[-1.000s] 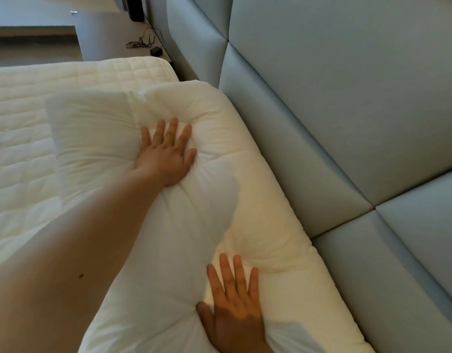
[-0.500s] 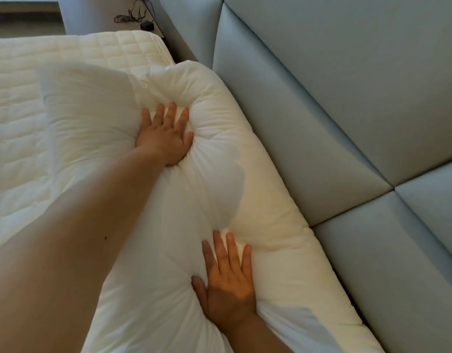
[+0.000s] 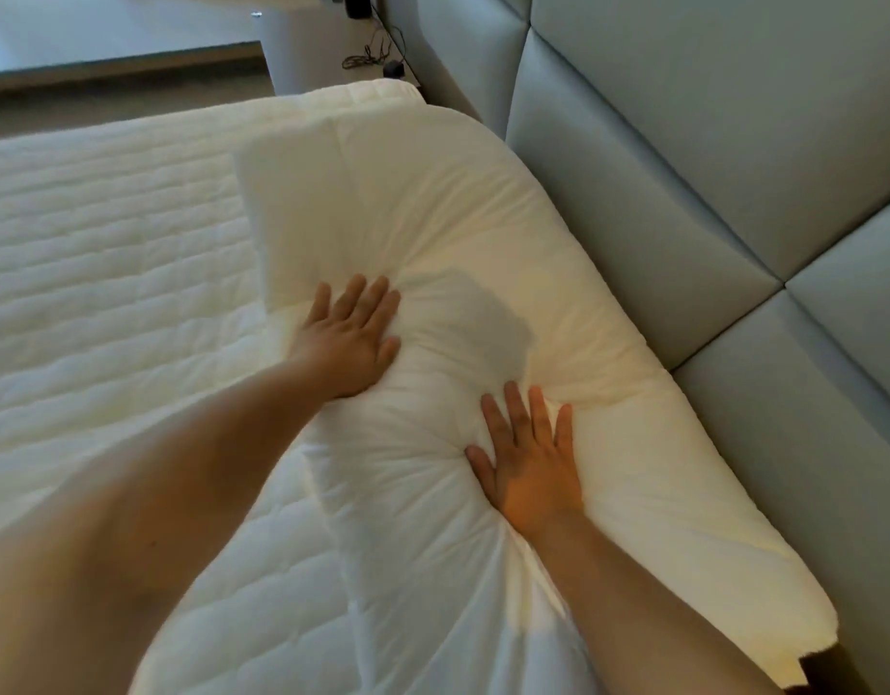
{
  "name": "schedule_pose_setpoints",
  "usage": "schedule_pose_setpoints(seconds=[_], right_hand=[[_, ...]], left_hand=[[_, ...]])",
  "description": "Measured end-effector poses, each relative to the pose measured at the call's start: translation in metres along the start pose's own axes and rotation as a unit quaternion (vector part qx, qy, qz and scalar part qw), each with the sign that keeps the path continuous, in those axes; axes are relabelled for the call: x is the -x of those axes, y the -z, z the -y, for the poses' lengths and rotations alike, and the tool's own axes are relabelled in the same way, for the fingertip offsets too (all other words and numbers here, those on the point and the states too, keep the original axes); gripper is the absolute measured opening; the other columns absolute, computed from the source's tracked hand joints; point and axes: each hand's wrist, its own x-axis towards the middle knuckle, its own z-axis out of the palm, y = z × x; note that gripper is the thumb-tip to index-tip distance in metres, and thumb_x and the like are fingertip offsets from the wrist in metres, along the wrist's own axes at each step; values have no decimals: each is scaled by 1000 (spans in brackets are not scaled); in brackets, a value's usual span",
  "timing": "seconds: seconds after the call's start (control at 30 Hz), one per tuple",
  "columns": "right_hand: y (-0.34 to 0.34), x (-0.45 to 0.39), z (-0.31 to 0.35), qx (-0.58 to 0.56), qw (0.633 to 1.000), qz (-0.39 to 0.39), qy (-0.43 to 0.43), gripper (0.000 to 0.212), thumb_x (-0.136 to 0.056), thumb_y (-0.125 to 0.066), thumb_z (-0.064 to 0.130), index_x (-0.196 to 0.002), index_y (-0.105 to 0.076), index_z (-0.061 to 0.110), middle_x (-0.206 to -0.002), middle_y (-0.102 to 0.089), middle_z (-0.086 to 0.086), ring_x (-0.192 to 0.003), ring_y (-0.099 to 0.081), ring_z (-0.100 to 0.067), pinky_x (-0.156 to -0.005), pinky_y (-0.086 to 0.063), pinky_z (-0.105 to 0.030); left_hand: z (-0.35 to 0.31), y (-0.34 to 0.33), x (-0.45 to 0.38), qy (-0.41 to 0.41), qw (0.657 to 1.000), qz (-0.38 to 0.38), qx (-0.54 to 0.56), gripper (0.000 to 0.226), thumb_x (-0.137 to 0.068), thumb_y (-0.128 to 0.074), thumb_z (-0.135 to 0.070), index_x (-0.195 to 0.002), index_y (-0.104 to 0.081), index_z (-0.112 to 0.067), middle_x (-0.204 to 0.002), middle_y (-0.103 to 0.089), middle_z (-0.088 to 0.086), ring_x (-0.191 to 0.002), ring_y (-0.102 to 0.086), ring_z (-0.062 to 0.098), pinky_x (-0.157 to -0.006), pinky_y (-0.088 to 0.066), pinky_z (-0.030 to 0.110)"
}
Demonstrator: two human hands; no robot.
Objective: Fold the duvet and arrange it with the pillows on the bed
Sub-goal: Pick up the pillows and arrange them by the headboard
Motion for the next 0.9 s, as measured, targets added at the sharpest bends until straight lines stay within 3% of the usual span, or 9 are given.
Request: schedule_pose_setpoints(seconds=[0.1, 0.23, 0.3, 0.4, 0.53, 0.63, 0.73, 0.83, 0.9], right_hand=[[43, 16, 16, -12, 999, 29, -16, 75, -88, -1, 70, -152, -12, 32, -161, -6, -4, -147, 1, -29, -114, 4, -58], [94, 68, 48, -78, 995, 52, 22, 80, -79, 2, 78, -150, -1, 42, -159, 17, 5, -145, 20, -23, -114, 13, -52], [86, 103, 74, -44, 995, 49, 78, 76, -83, -7, 79, -150, -2, 43, -160, 12, 3, -146, 12, -28, -113, 9, -56], [63, 129, 91, 4, 995, 74, 72, 70, -90, -25, 70, -150, -22, 34, -159, -20, -6, -144, -19, -36, -109, -12, -63], [71, 129, 105, 9, 999, 33, 37, 65, -90, -29, 61, -143, -42, 23, -152, -34, -14, -138, -33, -38, -107, -22, -65], [85, 136, 144, -21, 996, -43, 80, 63, -96, -18, 54, -139, -41, 14, -150, -33, -19, -138, -31, -38, -111, -20, -61], [90, 139, 225, -76, 986, -77, 123, 58, -94, -28, 49, -139, -38, 13, -152, -28, -18, -140, -25, -35, -114, -16, -57], [67, 148, 327, -139, 976, -49, 158, 56, -92, -42, 42, -141, -37, 16, -155, -21, -17, -139, -26, -35, -111, -25, -54], [48, 158, 392, -178, 973, 11, 149, 59, -94, -48, 40, -146, -30, 20, -159, -6, -12, -141, -22, -33, -110, -29, -47]], left_hand=[[-12, 15, -4, 25, 999, 30, 32, 64, -101, -16, -48, -157, -2, -21, -165, 6, 1, -151, 9, 25, -119, 5, 56], [-15, 44, 33, 3, 998, -2, 62, 63, -101, -25, -47, -156, -14, -19, -165, -2, 1, -152, -1, 23, -120, -3, 54], [-1, 44, 71, -7, 996, -6, 85, 62, -101, -25, -48, -156, -13, -21, -165, -3, -1, -152, -2, 21, -121, -5, 52], [30, 27, 136, 18, 994, 15, 107, 62, -102, -25, -49, -157, -12, -23, -165, -1, -3, -152, -2, 19, -122, -6, 50], [97, -5, 239, 135, 974, 46, 174, 60, -103, -33, -46, -154, -24, -17, -163, -17, 4, -149, -19, 23, -120, -21, 45], [162, -27, 320, 225, 942, 51, 242, 56, -103, -37, -42, -152, -32, -14, -157, -35, 7, -142, -35, 25, -113, -31, 41], [227, -47, 392, 304, 914, 16, 268, 53, -102, -40, -37, -150, -35, -14, -152, -42, 10, -138, -41, 27, -110, -35, 41], [291, -63, 454, 395, 873, -49, 281, 52, -99, -46, -30, -148, -38, -13, -150, -41, 15, -134, -43, 33, -107, -37, 44], [333, -75, 494, 440, 852, -73, 273, 52, -96, -49, -28, -145, -41, -12, -147, -42, 16, -132, -43, 36, -107, -36, 46]])
